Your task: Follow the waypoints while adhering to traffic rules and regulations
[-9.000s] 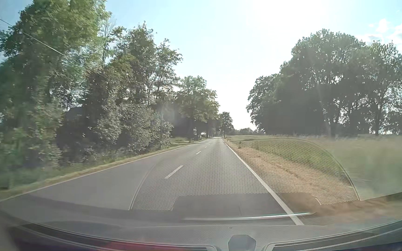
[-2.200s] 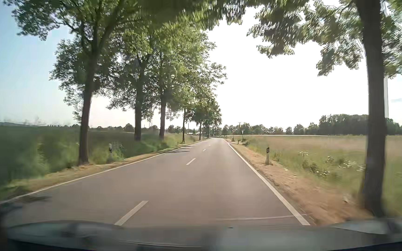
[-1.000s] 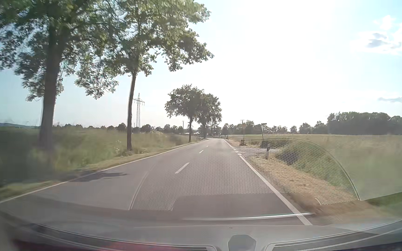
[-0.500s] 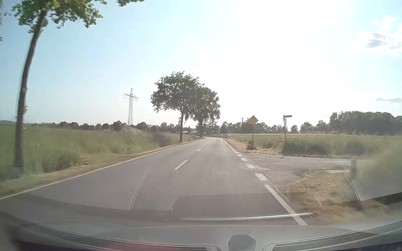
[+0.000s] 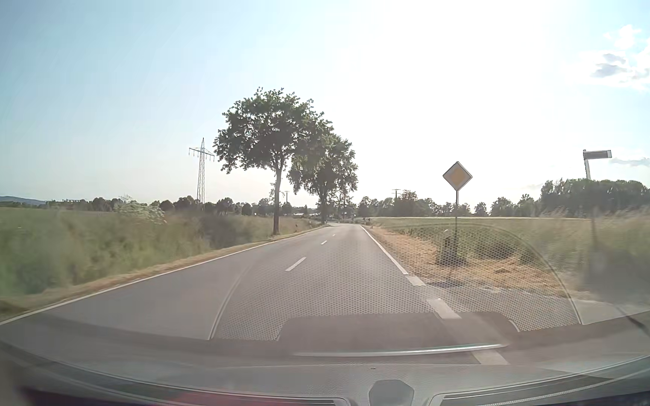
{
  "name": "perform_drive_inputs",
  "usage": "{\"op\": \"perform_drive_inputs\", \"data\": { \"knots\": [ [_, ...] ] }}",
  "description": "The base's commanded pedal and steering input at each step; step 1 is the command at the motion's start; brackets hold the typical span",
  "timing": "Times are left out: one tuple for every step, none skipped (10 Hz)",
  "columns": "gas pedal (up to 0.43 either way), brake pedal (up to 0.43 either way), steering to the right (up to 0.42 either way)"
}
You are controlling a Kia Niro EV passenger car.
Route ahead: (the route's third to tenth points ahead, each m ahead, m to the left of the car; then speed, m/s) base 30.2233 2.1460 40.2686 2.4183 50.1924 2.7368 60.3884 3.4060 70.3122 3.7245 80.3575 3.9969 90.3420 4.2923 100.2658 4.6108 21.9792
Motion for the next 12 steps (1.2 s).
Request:
{"op": "perform_drive_inputs", "data": {
  "knots": [
    [0.0,0.006,0.002],
    [0.0,0.006,0.002],
    [0.0,0.006,0.002],
    [0.0,0.006,0.002],
    [0.0,0.006,0.002],
    [0.0,0.018,0.002],
    [0.0,0.037,0.002],
    [0.0,0.061,0.002],
    [0.0,0.085,0.002],
    [0.0,0.104,0.001],
    [0.0,0.11,0.002],
    [0.0,0.11,0.003]
  ]
}}
